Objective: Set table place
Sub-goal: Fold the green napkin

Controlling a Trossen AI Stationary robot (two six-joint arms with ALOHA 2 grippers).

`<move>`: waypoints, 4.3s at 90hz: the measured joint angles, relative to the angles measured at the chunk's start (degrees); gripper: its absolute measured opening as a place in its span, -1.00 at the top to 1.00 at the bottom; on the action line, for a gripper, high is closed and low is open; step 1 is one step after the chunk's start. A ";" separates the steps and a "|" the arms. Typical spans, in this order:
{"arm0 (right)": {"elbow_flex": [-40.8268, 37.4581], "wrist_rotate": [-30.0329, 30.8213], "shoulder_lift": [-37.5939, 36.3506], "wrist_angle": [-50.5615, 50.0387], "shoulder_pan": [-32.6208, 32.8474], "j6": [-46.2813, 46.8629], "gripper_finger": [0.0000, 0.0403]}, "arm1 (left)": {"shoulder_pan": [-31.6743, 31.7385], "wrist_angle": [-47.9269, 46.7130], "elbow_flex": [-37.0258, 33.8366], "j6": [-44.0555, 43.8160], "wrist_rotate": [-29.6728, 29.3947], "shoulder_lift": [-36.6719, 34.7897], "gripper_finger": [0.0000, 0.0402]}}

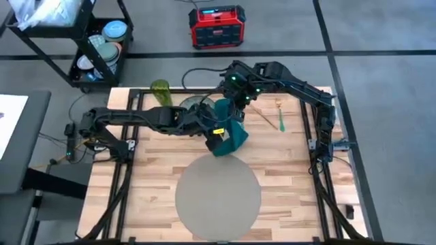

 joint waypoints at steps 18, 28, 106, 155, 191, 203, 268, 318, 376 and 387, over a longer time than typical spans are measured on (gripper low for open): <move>0.01 -0.25 0.83 3.81 -0.89 -1.02 1.00 | -0.02 1.51 0.00 -4.59 -0.39 2.06 0.41; 0.00 -0.62 0.76 4.55 -1.74 -2.14 1.00 | -0.11 2.40 0.00 -6.36 -0.39 3.26 0.41; 0.04 -1.11 0.72 9.41 -2.29 -2.33 1.00 | 0.67 -4.88 0.02 -16.11 -12.37 5.99 0.46; 0.04 -1.12 0.72 7.74 -3.74 -4.74 1.00 | -0.76 -19.26 8.37 -15.69 -22.31 6.10 1.00; 0.04 -1.14 -0.08 -2.35 -1.78 -2.92 1.00 | -2.61 -35.06 16.63 -14.26 -24.47 6.06 1.00; 0.02 -1.08 -1.64 -7.13 1.38 -0.07 1.00 | -4.04 -40.95 16.76 -13.71 -23.05 6.06 1.00; 0.09 3.95 -5.92 0.71 12.52 17.86 1.00 | -8.28 -40.38 16.74 -1.83 -9.96 0.24 0.88; -0.04 -8.55 8.33 16.50 5.40 5.15 1.00 | -9.27 -45.99 15.97 -21.40 -11.95 0.17 0.37; -0.02 -8.72 8.23 21.29 -1.54 3.70 1.00 | -9.53 -27.97 3.82 -44.25 -24.12 0.20 0.36; -0.02 -8.87 8.21 20.33 -1.66 0.46 1.00 | -9.19 -28.59 3.82 -43.40 -23.97 0.39 0.36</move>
